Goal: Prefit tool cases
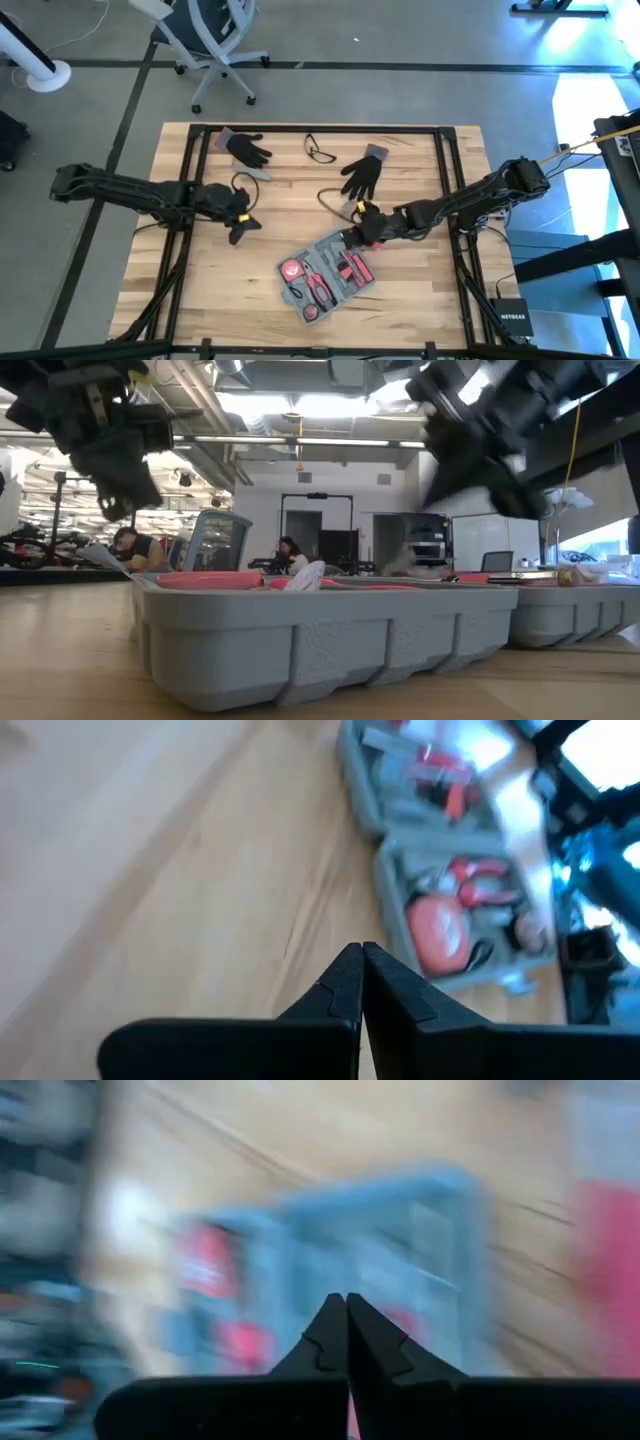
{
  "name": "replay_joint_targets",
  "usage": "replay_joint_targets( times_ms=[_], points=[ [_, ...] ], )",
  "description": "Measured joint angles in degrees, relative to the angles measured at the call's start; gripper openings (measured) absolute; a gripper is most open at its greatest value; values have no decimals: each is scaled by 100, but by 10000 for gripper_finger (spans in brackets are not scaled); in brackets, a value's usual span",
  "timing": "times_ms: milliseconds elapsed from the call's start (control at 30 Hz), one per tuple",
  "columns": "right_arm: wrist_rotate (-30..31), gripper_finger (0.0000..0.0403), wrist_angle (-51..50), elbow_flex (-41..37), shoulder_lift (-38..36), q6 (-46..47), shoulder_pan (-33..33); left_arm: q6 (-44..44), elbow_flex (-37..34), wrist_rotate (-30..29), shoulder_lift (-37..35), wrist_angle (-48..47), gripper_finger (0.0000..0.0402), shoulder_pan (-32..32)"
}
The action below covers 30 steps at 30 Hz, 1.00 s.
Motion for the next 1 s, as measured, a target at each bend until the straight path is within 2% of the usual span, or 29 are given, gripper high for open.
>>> replay_joint_targets(
  times_ms=[100, 267, 400, 500, 600, 733, 900, 1000],
  points=[
    [457, 5, 833, -38, 133, 221, -9, 141, 0, -26, -364, -21, 0, 138],
    [777, 3, 521, -55, 242, 492, -94, 225, 0, -26, -670, -198, 0, 275],
    [690, 2, 20, -42, 82, 164, -196, 215, 0, -19, -743, -563, 0, 270],
    [82, 6, -806, 162, 101, -620, -494, 189, 0, -19, -730, -938, 0, 268],
    [-328, 34, -1827, 680, 253, -1807, -884, 127, 0, -13, -734, -1131, 0, 267],
    [-120, 97, -3085, 1469, 622, -3215, -1266, 21, 0, -15, -730, -1099, 0, 268],
    [-146, 180, -3863, 2064, 1244, -3774, -1557, -178, 0, -25, -730, -1087, 0, 268],
    [-163, 208, -3878, 2268, 1557, -3775, -1585, -217, -3, -60, -725, -1090, 0, 268]
  ],
)
